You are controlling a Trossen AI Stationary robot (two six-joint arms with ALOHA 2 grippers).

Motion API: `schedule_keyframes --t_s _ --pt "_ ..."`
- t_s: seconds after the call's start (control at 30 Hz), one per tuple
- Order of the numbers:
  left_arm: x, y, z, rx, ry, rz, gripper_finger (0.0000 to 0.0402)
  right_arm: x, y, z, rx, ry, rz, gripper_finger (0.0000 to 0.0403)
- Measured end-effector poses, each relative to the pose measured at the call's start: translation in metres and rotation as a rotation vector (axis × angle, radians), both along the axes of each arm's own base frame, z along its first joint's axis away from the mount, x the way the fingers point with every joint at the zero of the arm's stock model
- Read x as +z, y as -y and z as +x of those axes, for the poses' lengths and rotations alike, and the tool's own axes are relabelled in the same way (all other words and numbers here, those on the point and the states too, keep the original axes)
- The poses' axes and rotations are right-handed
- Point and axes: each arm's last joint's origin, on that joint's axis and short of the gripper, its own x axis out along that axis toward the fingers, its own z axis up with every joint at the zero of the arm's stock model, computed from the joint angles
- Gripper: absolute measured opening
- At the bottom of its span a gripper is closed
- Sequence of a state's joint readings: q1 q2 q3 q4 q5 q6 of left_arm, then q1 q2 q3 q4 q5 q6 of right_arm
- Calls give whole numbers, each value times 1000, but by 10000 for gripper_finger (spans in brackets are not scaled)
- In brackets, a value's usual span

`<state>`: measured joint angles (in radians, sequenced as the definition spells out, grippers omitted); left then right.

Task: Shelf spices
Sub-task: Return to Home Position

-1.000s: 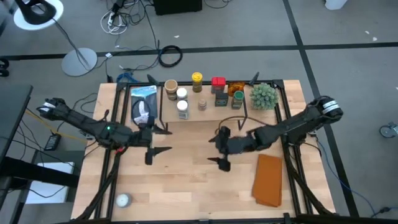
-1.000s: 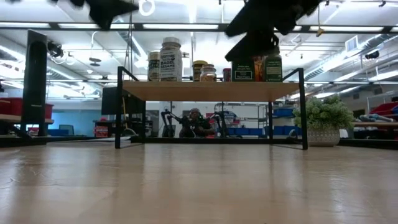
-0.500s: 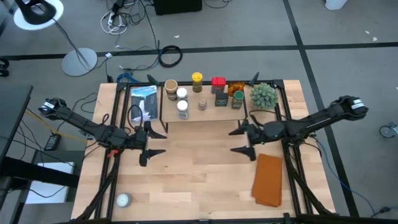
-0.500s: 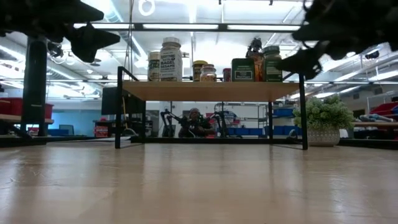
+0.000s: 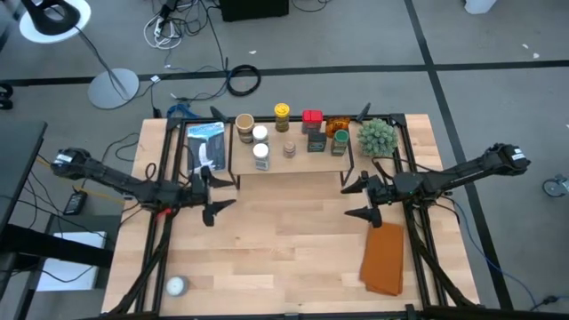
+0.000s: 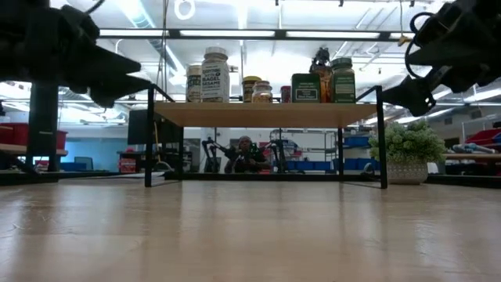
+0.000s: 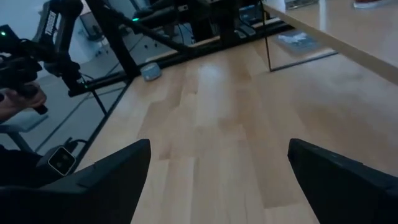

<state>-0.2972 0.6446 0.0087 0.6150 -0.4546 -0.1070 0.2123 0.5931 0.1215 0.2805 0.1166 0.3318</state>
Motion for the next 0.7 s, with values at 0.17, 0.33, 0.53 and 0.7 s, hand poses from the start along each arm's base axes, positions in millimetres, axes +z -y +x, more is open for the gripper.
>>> schedule_keyframes --t_s 0.17,0.33,0.53,0.7 --pt "2 -13 3 -90 10 11 288 2 0 -2 9 16 -1 380" --pt "4 -24 2 -35 26 23 288 6 1 -5 11 48 -4 380" --pt "6 -25 -6 -35 27 47 288 7 2 -9 8 43 13 380" --pt "5 -26 -17 -41 7 21 288 7 3 -14 3 33 39 380"
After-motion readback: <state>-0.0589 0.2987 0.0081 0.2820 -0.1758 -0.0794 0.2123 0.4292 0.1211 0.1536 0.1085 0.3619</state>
